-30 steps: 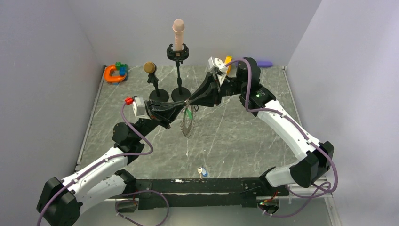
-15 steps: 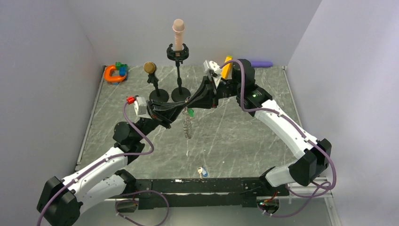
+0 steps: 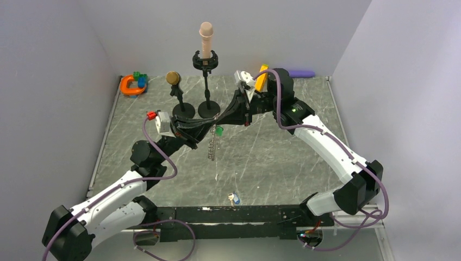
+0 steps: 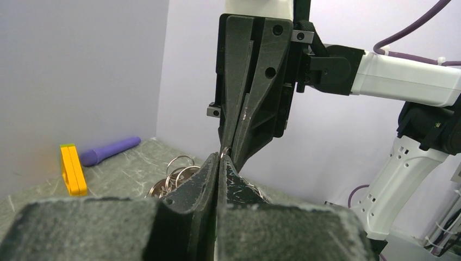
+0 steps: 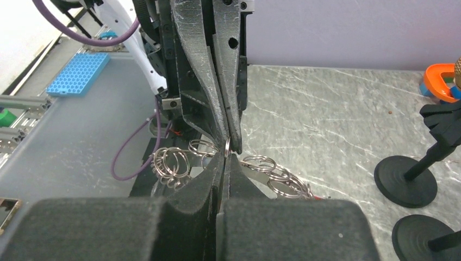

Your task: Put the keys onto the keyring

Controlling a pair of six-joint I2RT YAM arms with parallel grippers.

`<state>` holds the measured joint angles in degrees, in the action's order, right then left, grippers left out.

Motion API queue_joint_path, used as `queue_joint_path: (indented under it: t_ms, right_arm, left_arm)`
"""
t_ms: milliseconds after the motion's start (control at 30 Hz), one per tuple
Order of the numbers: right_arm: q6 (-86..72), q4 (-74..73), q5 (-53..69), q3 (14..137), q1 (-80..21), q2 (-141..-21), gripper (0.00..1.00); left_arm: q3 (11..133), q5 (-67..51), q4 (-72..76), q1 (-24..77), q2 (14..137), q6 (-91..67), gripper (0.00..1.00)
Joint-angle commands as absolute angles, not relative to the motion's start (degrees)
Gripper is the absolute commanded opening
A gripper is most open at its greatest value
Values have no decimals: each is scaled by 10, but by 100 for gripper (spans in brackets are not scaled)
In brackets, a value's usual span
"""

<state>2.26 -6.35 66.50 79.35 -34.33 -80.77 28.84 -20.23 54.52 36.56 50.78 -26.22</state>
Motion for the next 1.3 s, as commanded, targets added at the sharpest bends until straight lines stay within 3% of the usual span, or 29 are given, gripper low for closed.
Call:
queue_joint_path:
  t_ms: [0, 200, 367, 567, 733, 1267]
  right_arm:
    - [66, -104, 673, 834, -345, -807, 0]
    - [128, -175, 674, 863, -344, -817, 0]
    - [225, -281, 675, 904, -347, -834, 0]
    - [454, -544, 633, 1013, -367, -883, 0]
    - [567, -663, 589, 1087, -389, -920, 0]
    - [624, -727, 550, 1127, -411, -947, 0]
  left_arm:
    - [304, -201, 536, 361, 473, -261, 12]
    - [336, -268, 359, 335, 411, -222, 45]
    - [377, -312, 218, 308, 365, -184, 54]
    - [519, -381, -47, 304, 424, -56, 51]
    - [591, -411, -173, 303, 475, 41, 52]
    - [639, -456, -198, 326, 557, 90, 47]
